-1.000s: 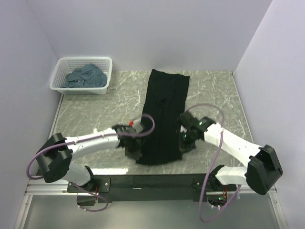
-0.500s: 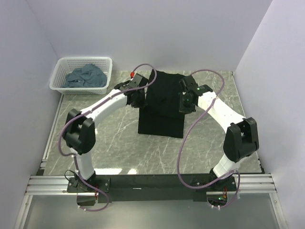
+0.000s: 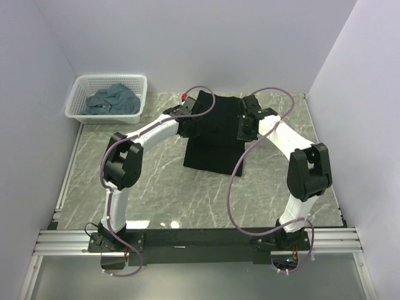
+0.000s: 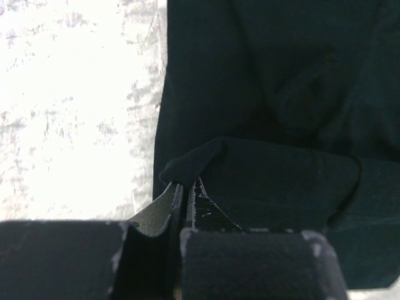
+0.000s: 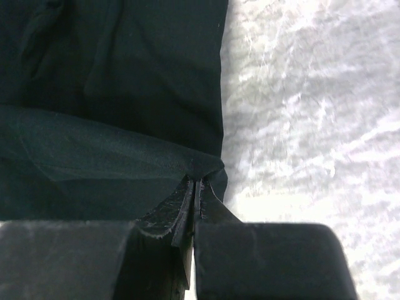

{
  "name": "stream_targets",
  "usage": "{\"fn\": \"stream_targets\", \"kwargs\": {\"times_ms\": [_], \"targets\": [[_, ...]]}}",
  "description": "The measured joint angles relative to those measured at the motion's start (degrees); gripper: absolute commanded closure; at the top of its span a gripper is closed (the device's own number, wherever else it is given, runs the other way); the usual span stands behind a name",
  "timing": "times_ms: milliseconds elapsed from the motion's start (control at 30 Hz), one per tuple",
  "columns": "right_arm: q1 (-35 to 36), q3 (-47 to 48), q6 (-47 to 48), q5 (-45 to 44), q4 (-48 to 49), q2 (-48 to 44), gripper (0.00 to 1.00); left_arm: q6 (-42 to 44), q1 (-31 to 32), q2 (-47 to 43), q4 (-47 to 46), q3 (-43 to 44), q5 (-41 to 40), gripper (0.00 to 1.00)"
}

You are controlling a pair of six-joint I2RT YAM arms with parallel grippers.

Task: Fold and stack the t-shirts
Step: Fold the tshirt

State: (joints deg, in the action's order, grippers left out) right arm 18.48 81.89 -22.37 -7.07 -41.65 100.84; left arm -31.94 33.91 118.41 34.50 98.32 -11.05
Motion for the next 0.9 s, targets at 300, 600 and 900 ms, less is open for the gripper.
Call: {"fn": "stream_targets", "kwargs": {"times_ms": [300, 600, 900], "targets": [[-1.1, -2.5, 0.4, 0.1, 6.6, 7.1, 1.00, -0.1, -0.6, 3.0, -3.7, -0.6, -0.6, 0.99], [-1.7, -2.5, 0.5, 0.0, 10.4, 9.2, 1.00, -0.2, -0.7, 5.5, -4.8, -0.6, -2.4, 0.99], [-1.8, -2.5, 0.8, 0.3, 11.1, 8.6, 1.00, -0.7, -0.7, 2.2, -5.2, -2.3, -3.9, 0.99]]}}
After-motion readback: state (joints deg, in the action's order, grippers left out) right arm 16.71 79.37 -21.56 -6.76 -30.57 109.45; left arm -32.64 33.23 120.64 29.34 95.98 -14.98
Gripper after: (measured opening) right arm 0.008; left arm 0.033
